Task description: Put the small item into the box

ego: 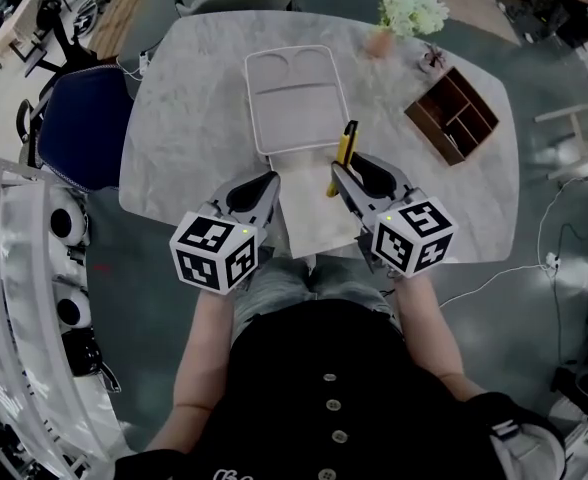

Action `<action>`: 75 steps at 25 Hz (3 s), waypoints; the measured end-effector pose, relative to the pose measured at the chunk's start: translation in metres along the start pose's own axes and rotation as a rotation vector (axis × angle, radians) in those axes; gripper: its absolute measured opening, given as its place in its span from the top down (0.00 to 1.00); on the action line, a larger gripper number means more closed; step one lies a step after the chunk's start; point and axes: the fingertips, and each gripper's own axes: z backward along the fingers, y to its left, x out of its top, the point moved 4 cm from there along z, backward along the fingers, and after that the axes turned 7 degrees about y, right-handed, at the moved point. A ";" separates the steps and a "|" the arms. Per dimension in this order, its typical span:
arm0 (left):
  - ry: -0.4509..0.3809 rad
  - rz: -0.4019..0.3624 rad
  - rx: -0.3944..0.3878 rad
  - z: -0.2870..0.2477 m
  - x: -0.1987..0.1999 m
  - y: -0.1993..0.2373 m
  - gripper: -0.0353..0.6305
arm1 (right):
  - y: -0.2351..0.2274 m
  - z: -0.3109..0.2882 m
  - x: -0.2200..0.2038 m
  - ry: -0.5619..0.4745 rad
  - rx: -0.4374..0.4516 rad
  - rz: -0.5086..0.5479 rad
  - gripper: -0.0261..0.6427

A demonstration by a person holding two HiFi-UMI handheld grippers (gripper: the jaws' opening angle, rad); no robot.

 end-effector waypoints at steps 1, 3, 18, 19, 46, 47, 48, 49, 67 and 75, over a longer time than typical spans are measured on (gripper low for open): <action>0.006 0.002 -0.004 0.000 -0.002 0.001 0.92 | 0.001 -0.002 -0.001 0.006 -0.003 -0.002 0.78; 0.017 0.008 -0.012 0.000 -0.005 0.004 0.92 | 0.002 -0.005 -0.002 0.019 -0.009 -0.007 0.78; 0.066 0.061 -0.046 -0.014 -0.030 0.015 0.92 | -0.004 -0.023 -0.033 0.153 -0.021 -0.019 0.78; 0.070 0.061 -0.047 -0.015 -0.031 0.016 0.92 | -0.004 -0.024 -0.035 0.166 -0.019 -0.019 0.78; 0.172 0.136 -0.051 -0.037 -0.074 0.050 0.92 | -0.010 -0.095 -0.108 0.643 -0.008 0.065 0.78; 0.172 0.139 -0.050 -0.037 -0.075 0.051 0.92 | -0.010 -0.096 -0.111 0.664 -0.007 0.075 0.78; 0.172 0.143 -0.049 -0.038 -0.076 0.052 0.92 | -0.010 -0.098 -0.114 0.686 -0.005 0.088 0.78; 0.173 0.146 -0.050 -0.038 -0.078 0.054 0.92 | -0.010 -0.099 -0.117 0.706 0.000 0.103 0.78; 0.188 0.162 -0.063 -0.046 -0.082 0.067 0.92 | -0.012 -0.124 -0.145 0.918 -0.060 0.163 0.78; 0.193 0.158 -0.064 -0.042 -0.086 0.069 0.92 | -0.009 -0.127 -0.144 0.928 -0.106 0.292 0.78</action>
